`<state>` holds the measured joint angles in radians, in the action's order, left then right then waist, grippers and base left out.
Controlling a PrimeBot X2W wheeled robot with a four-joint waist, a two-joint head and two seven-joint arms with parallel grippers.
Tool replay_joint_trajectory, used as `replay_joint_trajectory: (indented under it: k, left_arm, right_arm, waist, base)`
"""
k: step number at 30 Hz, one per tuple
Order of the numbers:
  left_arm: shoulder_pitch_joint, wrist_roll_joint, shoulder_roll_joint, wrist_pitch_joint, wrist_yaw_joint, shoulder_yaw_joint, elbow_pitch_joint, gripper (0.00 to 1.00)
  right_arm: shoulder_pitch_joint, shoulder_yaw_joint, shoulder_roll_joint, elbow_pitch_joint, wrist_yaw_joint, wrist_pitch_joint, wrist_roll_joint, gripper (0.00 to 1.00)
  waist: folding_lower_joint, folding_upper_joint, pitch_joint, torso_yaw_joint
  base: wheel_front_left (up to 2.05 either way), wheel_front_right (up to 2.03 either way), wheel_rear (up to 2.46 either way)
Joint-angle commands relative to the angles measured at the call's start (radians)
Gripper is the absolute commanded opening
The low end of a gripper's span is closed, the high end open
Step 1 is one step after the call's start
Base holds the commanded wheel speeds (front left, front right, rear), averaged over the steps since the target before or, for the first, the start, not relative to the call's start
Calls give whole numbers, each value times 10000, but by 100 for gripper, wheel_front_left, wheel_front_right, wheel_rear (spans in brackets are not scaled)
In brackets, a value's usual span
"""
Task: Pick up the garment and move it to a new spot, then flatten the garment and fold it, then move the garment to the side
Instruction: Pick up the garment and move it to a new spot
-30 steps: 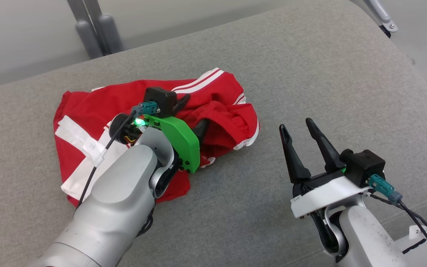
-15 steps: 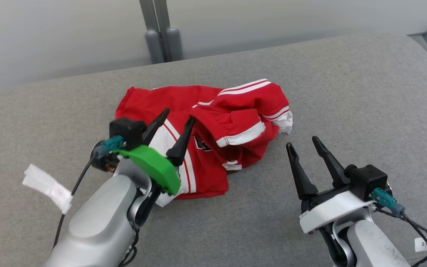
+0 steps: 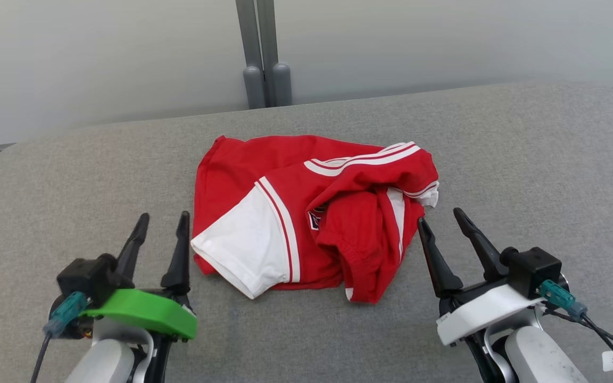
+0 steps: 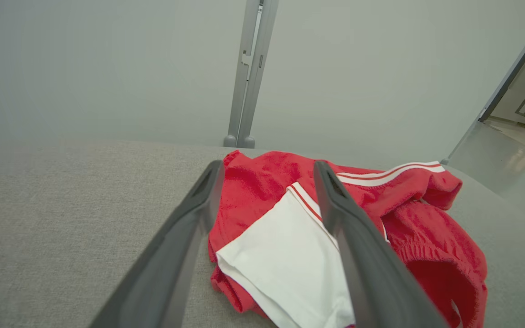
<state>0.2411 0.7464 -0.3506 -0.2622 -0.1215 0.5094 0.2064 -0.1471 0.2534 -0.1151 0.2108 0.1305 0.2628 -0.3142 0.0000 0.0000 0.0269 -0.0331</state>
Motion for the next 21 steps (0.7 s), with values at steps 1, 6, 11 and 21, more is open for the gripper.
replay_joint_trajectory:
  k: [1,6,11,21]
  left_arm:
    - [-525,-311,82,-28,-116,-425,-404,100]
    - [-1783,-1318,476,-20,45,-1690,-1433,100]
    - [-2418,-2075,944,-22,390,-2403,-1685,100]
    - [-2589,-2598,1553,-23,1010,-2957,-1164,100]
  right_arm:
    - [132,-84,-47,-79,5,29,-25,100]
    - [176,-252,-27,-281,5,29,75,100]
    - [199,-374,-83,-413,5,29,114,100]
    - [258,-382,-69,-382,5,29,154,100]
  waist:
    - [0,0,39,-76]
    - [0,0,157,-230]
    - [0,0,184,-268]
    - [0,0,-1,-394]
  base:
    - [0,0,0]
    - [0,0,0]
    - [0,0,0]
    - [0,0,0]
